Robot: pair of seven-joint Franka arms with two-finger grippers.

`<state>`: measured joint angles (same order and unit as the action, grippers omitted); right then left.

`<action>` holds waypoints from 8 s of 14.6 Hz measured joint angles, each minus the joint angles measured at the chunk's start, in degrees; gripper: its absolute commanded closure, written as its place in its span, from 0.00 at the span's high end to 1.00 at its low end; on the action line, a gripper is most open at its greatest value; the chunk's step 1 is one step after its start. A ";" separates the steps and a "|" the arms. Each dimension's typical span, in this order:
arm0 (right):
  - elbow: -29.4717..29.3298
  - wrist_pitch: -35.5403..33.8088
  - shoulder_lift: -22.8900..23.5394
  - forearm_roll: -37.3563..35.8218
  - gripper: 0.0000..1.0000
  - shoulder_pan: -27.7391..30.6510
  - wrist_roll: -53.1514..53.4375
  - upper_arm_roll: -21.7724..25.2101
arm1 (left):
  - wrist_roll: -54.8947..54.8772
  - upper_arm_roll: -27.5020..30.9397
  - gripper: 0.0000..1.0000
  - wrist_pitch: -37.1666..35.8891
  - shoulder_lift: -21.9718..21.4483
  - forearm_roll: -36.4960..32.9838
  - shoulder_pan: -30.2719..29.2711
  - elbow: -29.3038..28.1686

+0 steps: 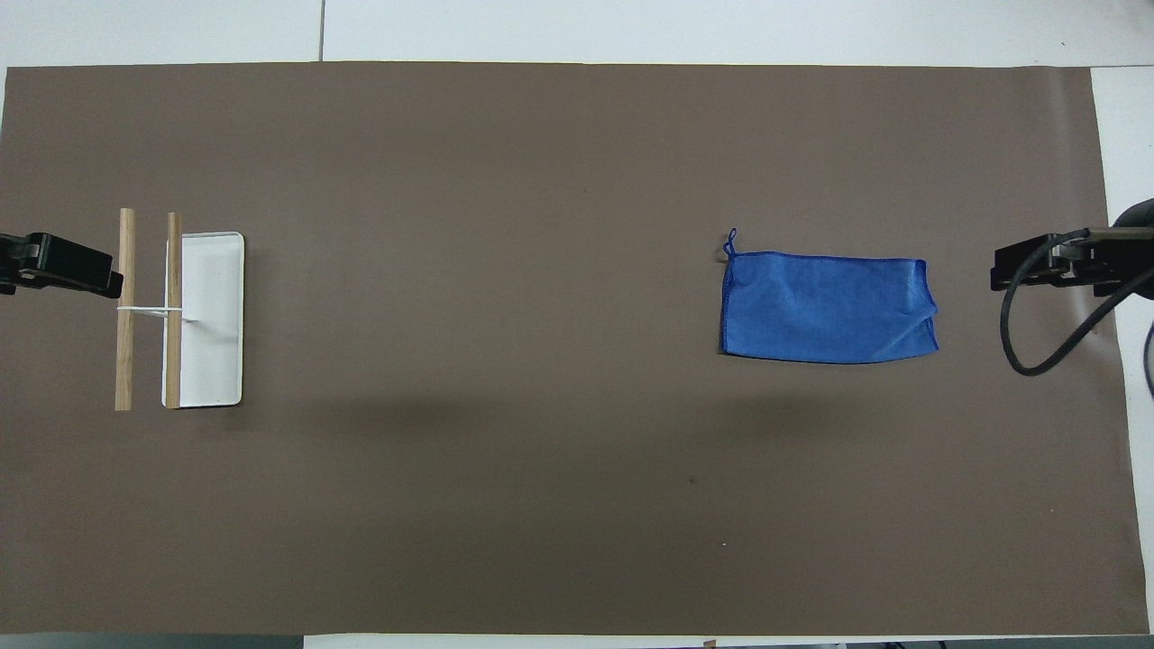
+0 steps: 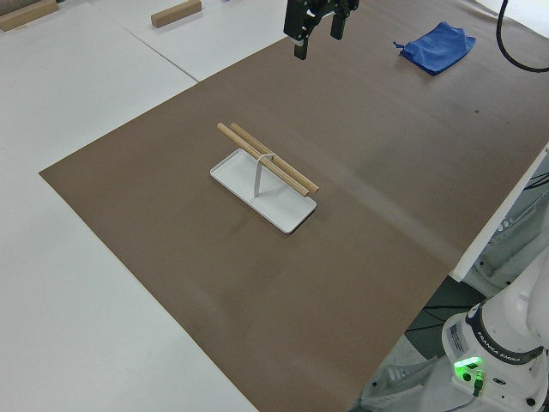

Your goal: Right arm passes towel to left arm to hang

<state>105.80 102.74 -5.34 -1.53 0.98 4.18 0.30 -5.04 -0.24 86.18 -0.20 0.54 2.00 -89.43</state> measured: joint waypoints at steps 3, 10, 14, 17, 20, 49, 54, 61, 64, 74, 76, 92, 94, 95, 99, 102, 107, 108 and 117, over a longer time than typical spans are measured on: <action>8.46 9.54 -0.31 0.03 1.00 -2.10 1.15 -0.04 | 0.00 0.00 1.00 0.00 0.00 0.00 0.00 0.00; 22.61 35.74 9.22 0.03 1.00 -6.14 7.67 -0.07 | 0.00 0.00 1.00 0.00 0.00 0.00 0.00 0.00; 24.20 36.83 10.95 0.03 1.00 -5.77 7.43 0.19 | 0.00 0.00 1.00 0.00 0.00 0.00 0.00 0.00; 24.43 38.07 12.53 0.03 1.00 -4.61 4.67 0.23 | 0.00 0.00 1.00 -0.01 0.00 0.00 0.00 0.00; 24.54 40.30 14.79 0.03 1.00 -3.02 3.28 0.27 | 0.00 0.00 1.00 -0.01 0.00 0.00 0.00 0.00; -12.65 7.93 11.98 22.78 0.00 -16.85 23.44 -1.46 | 0.00 0.00 1.00 -0.03 0.00 0.00 0.00 0.00; -14.77 19.69 14.86 30.26 0.00 -24.87 33.60 -1.56 | 0.00 0.00 1.00 -0.03 0.00 0.00 0.00 0.00; -15.00 38.62 18.98 42.21 0.00 -34.15 47.98 -1.58 | 0.00 0.00 1.00 -0.03 0.00 0.00 0.00 0.00; -15.19 43.89 20.07 45.12 0.00 -37.43 54.78 -1.60 | 0.00 0.07 1.00 -0.52 -0.01 0.00 -0.07 -0.14; -15.78 49.04 20.51 46.60 0.00 -40.82 63.78 -1.68 | 26.26 -0.57 1.00 -0.38 -0.64 7.31 0.11 -3.78; -15.83 49.16 20.51 46.68 0.00 -41.23 63.86 -1.71 | 36.52 -0.86 1.00 0.62 -0.98 8.09 1.60 -4.61; -15.87 49.28 20.64 46.76 0.00 -42.44 63.86 -1.74 | 89.47 -1.25 0.00 18.28 -1.18 21.15 8.07 -13.57; -15.89 49.28 20.64 46.76 0.00 -42.44 63.86 -1.72 | 89.47 -1.25 0.00 18.65 -1.22 21.15 8.11 -13.59; -15.89 49.28 20.64 46.76 0.00 -42.43 63.86 -1.72 | 89.47 -1.24 0.00 18.76 -1.24 21.15 8.11 -13.59; -15.89 49.28 20.65 46.76 0.00 -42.19 63.86 -1.58 | 89.01 -1.19 0.00 19.39 -1.26 21.15 8.11 -13.59; -15.90 49.28 20.75 46.76 0.02 -41.76 63.86 -1.37 | 88.87 -1.01 0.00 21.41 -1.25 21.15 8.07 -13.60; -15.81 49.36 20.89 43.51 1.00 -41.07 57.38 -0.59 | 87.10 -0.61 0.00 23.66 -1.25 20.71 7.96 -13.67; -15.66 49.36 21.01 39.34 1.00 -39.57 56.05 -0.46 | 85.79 -0.55 0.00 24.19 -1.25 19.97 7.95 -13.70; -12.51 35.64 20.96 19.59 1.00 -19.76 26.63 -0.22 | 67.32 -0.01 0.00 31.27 -1.24 16.08 1.55 -15.11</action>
<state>93.29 138.37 15.62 18.06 -18.77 30.81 0.07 62.28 -0.25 117.46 -1.43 16.62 3.55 -104.54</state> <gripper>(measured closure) 0.000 0.982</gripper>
